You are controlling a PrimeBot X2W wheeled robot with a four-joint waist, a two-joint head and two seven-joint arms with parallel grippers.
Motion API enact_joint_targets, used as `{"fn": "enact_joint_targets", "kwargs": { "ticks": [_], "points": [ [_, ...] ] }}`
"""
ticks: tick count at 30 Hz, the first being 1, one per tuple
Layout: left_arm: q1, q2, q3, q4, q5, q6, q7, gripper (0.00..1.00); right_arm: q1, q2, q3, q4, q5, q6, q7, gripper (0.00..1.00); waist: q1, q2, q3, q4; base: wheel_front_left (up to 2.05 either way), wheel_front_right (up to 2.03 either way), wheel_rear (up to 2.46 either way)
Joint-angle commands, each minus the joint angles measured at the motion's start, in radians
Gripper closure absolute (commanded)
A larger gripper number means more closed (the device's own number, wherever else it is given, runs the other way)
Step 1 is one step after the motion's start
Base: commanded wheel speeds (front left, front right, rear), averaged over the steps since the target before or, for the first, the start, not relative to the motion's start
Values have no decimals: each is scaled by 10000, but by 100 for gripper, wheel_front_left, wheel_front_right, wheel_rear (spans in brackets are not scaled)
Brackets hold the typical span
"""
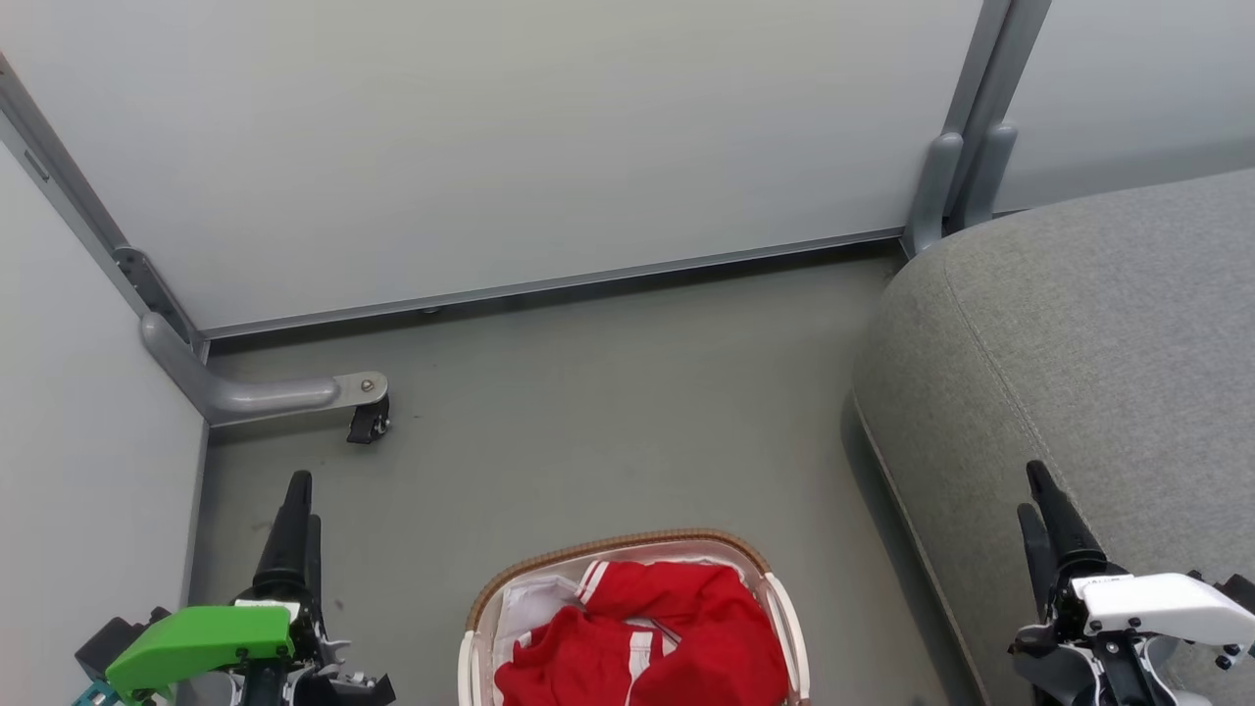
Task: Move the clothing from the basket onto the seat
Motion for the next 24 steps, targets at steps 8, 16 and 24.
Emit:
{"fn": "enact_joint_targets", "kwargs": {
  "ticks": [8, 16, 24],
  "points": [
    [-142, 52, -167, -410, 1460, -18, -415, 0, -105, -103, -263, -492, -1409, 1, -419, 0, 0, 0, 28, 32, 0, 0, 0],
    [-161, 61, -253, -565, 2868, -23, -719, 0, -155, -116, -391, -609, -3242, 2, -728, 0, 0, 0, 46, 64, 0, 0, 0],
    [-133, 69, -417, -697, 4359, 98, -1006, 0, -172, -127, -242, -892, -5390, 2, -1013, 0, 0, 0, 68, 93, 0, 0, 0]
  ]
}}
